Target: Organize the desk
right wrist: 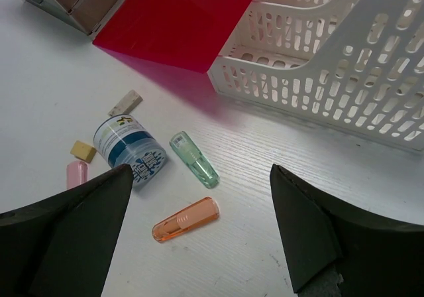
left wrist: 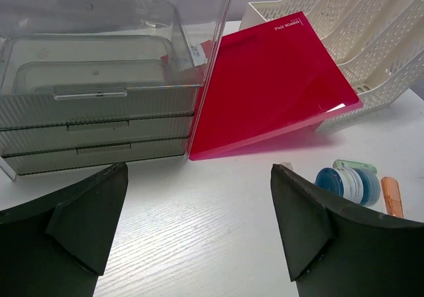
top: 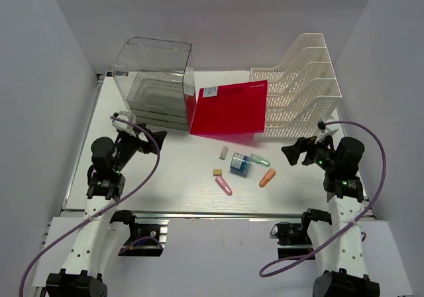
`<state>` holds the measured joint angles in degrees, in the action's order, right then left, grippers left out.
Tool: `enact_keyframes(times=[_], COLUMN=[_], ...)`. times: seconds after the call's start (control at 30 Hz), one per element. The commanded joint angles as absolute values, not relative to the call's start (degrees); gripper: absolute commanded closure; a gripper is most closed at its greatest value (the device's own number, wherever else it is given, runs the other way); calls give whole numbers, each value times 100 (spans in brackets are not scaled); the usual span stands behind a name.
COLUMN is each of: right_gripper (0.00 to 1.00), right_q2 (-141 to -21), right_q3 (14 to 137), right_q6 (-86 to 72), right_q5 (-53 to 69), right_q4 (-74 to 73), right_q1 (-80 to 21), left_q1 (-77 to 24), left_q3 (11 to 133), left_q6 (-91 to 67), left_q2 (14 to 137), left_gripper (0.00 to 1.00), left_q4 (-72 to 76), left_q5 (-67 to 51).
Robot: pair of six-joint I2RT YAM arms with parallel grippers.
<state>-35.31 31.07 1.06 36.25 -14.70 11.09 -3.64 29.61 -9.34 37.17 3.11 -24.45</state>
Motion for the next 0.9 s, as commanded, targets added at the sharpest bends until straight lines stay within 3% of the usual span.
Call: enact_keyframes(times=[0.0,0.33,0.63,0.73,0.77,0.87], right_gripper=[11,11,11,11,11,11], right_q2=[-3498,-3279,-3146,-3129,-3155,-3199], right_q3=[3270,2672,2549,2540,2531,2496], right_q6=[245,2389,1732,1582,1556,1468], right_q5=[3937,5440,4580,4342,4298,4210], right_q4=[-1283,-1951,-1398,-1284,-1266,-1187], right_q1=[1169,1222,1301,1318,1318,1327], left_q1=[-343,-343,-343,-343,-343,-343], left_q3=[2927,2953,2953,2971,2979,2997], left_q6=[-976,-976,-1081,-1081,-1081,-1090], left_q2=[3621,3656,3753,3823,3849,3893], left_gripper=[2,2,11,32,45,70], left_q4=[387,352,404,404,404,404], left_q5=[-2531,-2478,-2505,-2592,-2628,-2672])
